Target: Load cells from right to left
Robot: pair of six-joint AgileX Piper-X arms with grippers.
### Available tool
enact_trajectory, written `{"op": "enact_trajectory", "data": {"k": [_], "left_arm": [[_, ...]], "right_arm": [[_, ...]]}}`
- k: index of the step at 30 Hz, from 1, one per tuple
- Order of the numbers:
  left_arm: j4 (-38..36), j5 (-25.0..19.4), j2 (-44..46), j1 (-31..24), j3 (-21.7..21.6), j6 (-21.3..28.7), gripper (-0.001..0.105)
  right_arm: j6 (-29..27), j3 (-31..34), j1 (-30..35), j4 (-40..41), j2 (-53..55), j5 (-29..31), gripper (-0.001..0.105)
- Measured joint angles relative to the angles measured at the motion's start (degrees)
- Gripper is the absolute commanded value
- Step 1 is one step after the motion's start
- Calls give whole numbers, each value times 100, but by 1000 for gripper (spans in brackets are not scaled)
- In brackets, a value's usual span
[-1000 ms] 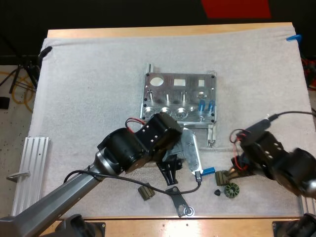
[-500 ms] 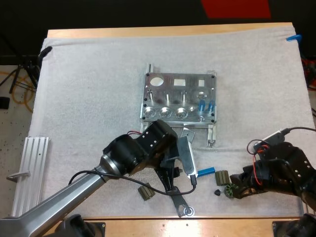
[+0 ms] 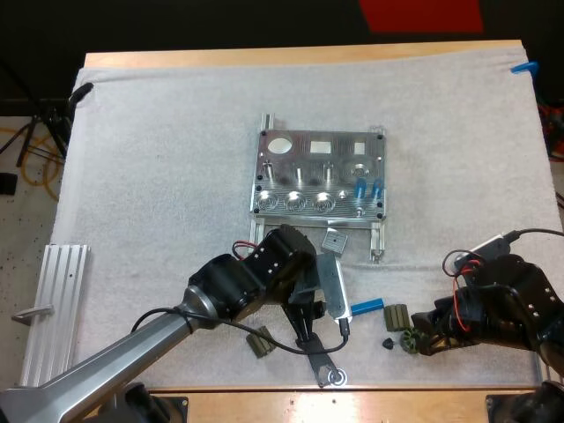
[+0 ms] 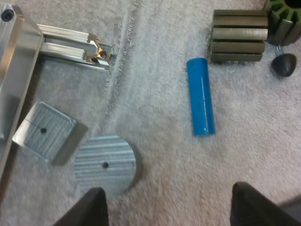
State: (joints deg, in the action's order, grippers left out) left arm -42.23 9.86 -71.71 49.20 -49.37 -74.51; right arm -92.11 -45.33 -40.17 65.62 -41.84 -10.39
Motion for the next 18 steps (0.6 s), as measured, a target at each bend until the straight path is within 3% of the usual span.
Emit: {"op": "enact_trajectory", "data": {"k": [10, 18], "left_arm": [[343, 23, -824, 51, -4, 0, 56], [965, 63, -1253, 596, -4, 0, 56]], "right_arm": [[66, 0, 0, 0, 0, -93, 45], [78, 0, 0, 0, 0, -217, 45]]}}
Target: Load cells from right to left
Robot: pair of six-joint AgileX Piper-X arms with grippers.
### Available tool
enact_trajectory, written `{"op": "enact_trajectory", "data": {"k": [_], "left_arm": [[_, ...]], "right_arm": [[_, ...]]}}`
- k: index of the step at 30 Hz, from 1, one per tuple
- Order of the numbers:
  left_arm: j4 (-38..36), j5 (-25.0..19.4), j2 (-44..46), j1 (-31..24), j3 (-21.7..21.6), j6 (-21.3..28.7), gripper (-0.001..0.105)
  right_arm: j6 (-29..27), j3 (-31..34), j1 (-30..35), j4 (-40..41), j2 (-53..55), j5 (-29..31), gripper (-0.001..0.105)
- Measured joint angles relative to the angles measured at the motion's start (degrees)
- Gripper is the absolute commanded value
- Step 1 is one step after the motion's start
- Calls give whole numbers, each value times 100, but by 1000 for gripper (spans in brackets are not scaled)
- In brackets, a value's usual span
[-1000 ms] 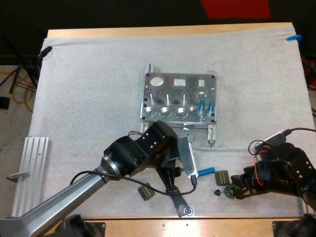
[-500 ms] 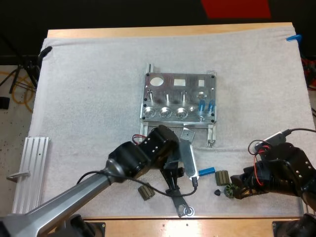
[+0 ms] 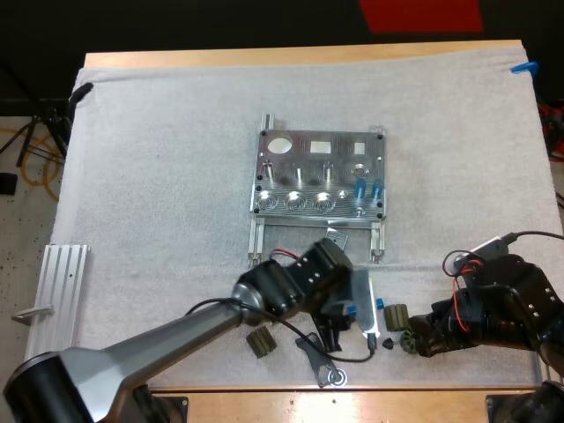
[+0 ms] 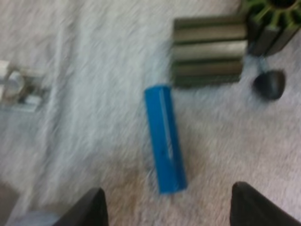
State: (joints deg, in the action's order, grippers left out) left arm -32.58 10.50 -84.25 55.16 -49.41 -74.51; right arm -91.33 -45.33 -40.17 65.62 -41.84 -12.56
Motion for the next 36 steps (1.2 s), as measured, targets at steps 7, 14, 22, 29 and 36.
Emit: {"op": "enact_trajectory", "data": {"k": [7, 14, 22, 29, 36], "left_arm": [[136, -335, -504, 87, 0, 0, 56], [286, -321, -823, 87, 0, 0, 56], [568, -297, -889, 87, 0, 0, 56], [570, -248, -1175, 87, -34, -14, 55], [413, -218, -1199, 87, -160, -14, 22]], "right_arm": [[0, 0, 0, 0, 0, 0, 45], [0, 0, 0, 0, 0, 0, 45], [0, 0, 0, 0, 0, 0, 45], [0, 0, 0, 0, 0, 0, 45], [0, 0, 0, 0, 0, 0, 45]]}}
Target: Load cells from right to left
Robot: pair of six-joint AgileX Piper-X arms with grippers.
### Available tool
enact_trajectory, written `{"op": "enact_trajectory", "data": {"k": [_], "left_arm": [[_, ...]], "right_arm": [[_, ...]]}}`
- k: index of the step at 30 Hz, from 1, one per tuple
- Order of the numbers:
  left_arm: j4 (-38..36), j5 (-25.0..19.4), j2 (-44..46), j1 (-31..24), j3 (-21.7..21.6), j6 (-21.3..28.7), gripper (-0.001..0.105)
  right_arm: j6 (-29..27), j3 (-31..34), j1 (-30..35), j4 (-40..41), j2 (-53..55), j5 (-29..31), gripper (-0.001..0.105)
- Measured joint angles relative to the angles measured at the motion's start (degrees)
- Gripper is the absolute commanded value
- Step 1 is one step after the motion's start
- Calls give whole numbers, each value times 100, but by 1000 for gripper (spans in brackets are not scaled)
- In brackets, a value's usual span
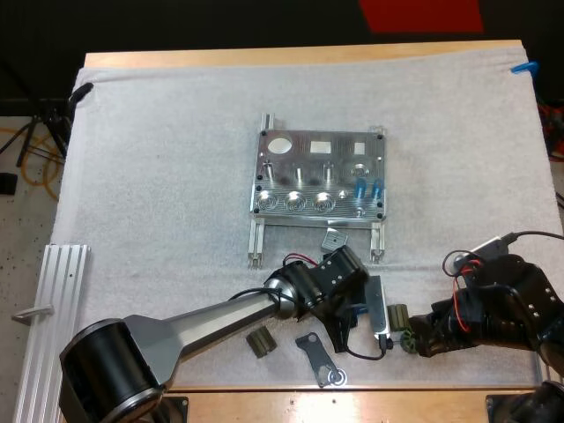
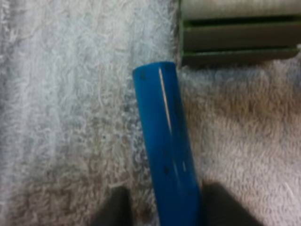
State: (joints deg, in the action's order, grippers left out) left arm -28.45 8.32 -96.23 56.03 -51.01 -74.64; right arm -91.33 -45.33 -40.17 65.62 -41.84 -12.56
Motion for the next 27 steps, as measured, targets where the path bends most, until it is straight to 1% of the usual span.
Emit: {"op": "enact_trajectory", "data": {"k": [2, 3, 6, 9, 12, 15, 20, 24, 27], "left_arm": [[-94, 0, -27, 0, -110, 0, 2], [-106, 0, -38, 0, -129, 0, 0], [-121, -12, -47, 0, -205, 0, 0], [-154, -115, -25, 0, -238, 0, 0], [-256, -267, 96, 0, -233, 13, 0], [-465, -397, 289, 0, -233, 14, 0], [-626, -421, 848, -11, -233, 27, 0], [-752, -421, 1308, -11, -241, 27, 0], [-853, -421, 1704, -11, -241, 27, 0]], "right_arm": [[0, 0, 0, 0, 0, 0, 45], [0, 0, 0, 0, 0, 0, 45], [0, 0, 0, 0, 0, 0, 45], [0, -62, 0, 133, 0, 15, 45], [0, -215, 0, 304, 0, 221, 45], [-43, -360, 0, 482, 0, 562, 45], [11, -431, 0, 757, 0, 725, 46], [37, -431, 0, 719, 0, 734, 46], [193, -431, 0, 506, 0, 596, 46]]}}
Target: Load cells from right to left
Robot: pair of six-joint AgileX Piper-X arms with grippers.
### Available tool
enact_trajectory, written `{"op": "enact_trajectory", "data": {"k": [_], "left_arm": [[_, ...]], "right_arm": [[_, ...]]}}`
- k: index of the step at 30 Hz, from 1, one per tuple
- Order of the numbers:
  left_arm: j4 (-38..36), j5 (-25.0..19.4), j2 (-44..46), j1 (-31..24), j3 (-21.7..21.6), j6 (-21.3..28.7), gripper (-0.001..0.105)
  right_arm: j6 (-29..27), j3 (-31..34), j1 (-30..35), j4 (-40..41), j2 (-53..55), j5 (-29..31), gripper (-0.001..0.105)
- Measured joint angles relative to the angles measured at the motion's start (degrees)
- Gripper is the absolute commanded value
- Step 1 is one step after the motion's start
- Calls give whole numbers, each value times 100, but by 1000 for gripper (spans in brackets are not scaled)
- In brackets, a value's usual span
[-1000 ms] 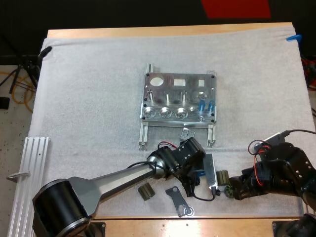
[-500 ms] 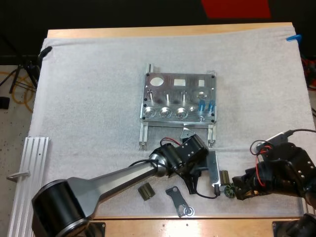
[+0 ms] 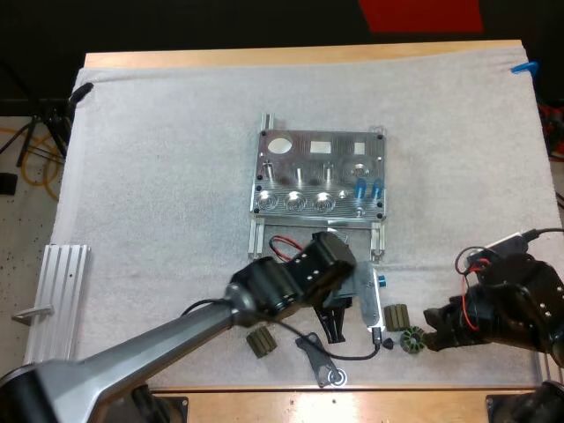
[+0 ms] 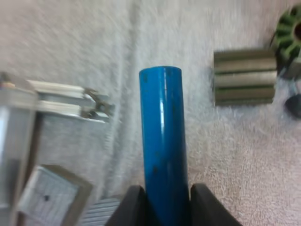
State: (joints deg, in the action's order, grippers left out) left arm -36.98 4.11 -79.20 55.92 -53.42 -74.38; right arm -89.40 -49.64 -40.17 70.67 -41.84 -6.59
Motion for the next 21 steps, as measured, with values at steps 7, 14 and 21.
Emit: {"op": "enact_trajectory", "data": {"k": [7, 14, 21], "left_arm": [[-428, 0, 795, 0, -6, 144, 0], [-765, 66, 1420, 0, -6, 248, 0], [-928, 229, 2099, 0, -6, 298, 0]], "right_arm": [[464, 0, 0, -827, 0, -402, 46], [1065, 0, 0, -1392, 0, -1150, 46], [1248, 0, 0, -1538, 0, -1545, 46]]}}
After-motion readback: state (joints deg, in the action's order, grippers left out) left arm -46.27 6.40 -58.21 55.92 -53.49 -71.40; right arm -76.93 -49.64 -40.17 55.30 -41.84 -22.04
